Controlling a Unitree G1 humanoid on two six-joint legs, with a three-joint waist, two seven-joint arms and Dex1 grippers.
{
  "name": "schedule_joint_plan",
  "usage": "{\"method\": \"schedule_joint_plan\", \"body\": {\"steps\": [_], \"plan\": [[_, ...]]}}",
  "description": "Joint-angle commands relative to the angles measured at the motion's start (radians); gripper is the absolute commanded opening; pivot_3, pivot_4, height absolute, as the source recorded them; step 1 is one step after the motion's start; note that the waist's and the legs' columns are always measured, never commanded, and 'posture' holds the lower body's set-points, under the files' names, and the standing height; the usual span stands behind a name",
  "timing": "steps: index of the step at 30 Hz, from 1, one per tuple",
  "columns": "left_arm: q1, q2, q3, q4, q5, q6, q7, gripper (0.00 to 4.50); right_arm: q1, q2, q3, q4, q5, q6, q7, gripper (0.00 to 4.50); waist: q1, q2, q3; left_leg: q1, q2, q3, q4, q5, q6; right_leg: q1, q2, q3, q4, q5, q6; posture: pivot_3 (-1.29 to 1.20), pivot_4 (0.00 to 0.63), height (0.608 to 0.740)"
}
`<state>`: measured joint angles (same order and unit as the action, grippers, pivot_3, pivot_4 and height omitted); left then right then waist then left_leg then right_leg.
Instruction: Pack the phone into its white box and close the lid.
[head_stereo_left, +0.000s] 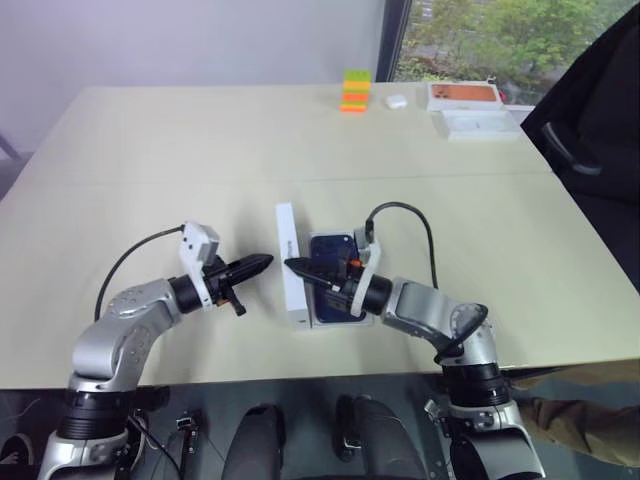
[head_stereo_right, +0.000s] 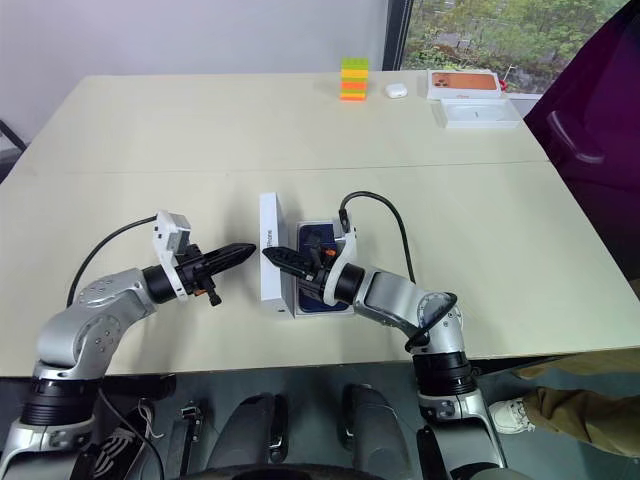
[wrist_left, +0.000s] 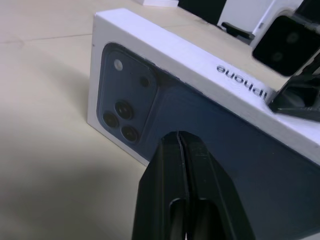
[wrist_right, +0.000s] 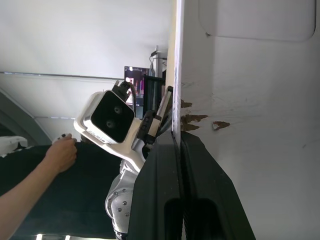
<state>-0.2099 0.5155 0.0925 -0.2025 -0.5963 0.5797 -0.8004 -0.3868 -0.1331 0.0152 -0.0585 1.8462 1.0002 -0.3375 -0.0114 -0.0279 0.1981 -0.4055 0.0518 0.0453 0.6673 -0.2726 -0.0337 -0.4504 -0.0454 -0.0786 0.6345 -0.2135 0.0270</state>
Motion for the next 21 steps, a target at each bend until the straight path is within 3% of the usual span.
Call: {"method": "schedule_joint_plan", "body": {"steps": [1, 6, 9, 14, 17, 21], "plan": [[-0.011, -0.009, -0.004, -0.017, 0.01, -0.02, 0.01, 0.0, 0.012, -0.009, 0.003, -0.047, 0.001, -0.01, 0.023, 1.35, 0.0, 0.0, 0.0, 0.0, 0.0, 0.0, 0.0, 0.0, 0.0, 0.0, 0.0, 0.0, 0.0, 0.0, 0.0, 0.0, 0.15, 0.74], [-0.009, -0.041, -0.036, -0.018, 0.023, -0.03, 0.015, 0.0, -0.059, -0.146, -0.002, -0.108, -0.174, 0.036, 0.172, 3.82, 0.001, 0.0, 0.0, 0.0, 0.0, 0.0, 0.0, 0.0, 0.0, 0.0, 0.0, 0.0, 0.0, 0.0, 0.0, 0.0, 0.15, 0.74], [-0.007, -0.051, -0.043, -0.019, 0.022, -0.031, 0.017, 0.0, -0.089, -0.227, -0.023, -0.117, -0.238, 0.048, 0.272, 3.82, 0.001, 0.0, 0.0, 0.0, -0.001, 0.001, 0.001, 0.0, 0.0, 0.0, 0.0, 0.0, 0.0, 0.0, 0.001, 0.0, 0.15, 0.74], [-0.021, -0.101, -0.097, 0.003, 0.039, -0.037, 0.026, 0.0, -0.093, -0.474, -0.11, -0.132, -0.382, 0.063, 0.57, 3.82, 0.02, 0.0, 0.0, -0.001, -0.001, 0.0, 0.0, 0.0, 0.0, 0.0, 0.0, -0.001, -0.002, 0.0, 0.001, 0.0, 0.15, 0.74], [-0.05, -0.136, -0.133, 0.045, 0.061, -0.053, 0.02, 0.0, -0.094, -0.632, -0.024, -0.145, -0.696, -0.067, 0.755, 3.82, 0.026, 0.0, 0.0, -0.001, -0.001, 0.0, 0.0, 0.0, 0.0, 0.0, 0.0, -0.002, -0.002, 0.0, 0.001, 0.0, 0.15, 0.74], [-0.089, -0.175, -0.154, 0.104, 0.072, -0.055, 0.016, 0.0, -0.111, -0.624, 0.001, -0.084, -0.841, -0.136, 0.833, 3.82, 0.021, -0.001, -0.001, 0.0, -0.001, 0.0, 0.001, 0.0, 0.0, 0.0, 0.0, -0.001, -0.002, -0.002, 0.003, 0.0, 0.15, 0.74]]}}
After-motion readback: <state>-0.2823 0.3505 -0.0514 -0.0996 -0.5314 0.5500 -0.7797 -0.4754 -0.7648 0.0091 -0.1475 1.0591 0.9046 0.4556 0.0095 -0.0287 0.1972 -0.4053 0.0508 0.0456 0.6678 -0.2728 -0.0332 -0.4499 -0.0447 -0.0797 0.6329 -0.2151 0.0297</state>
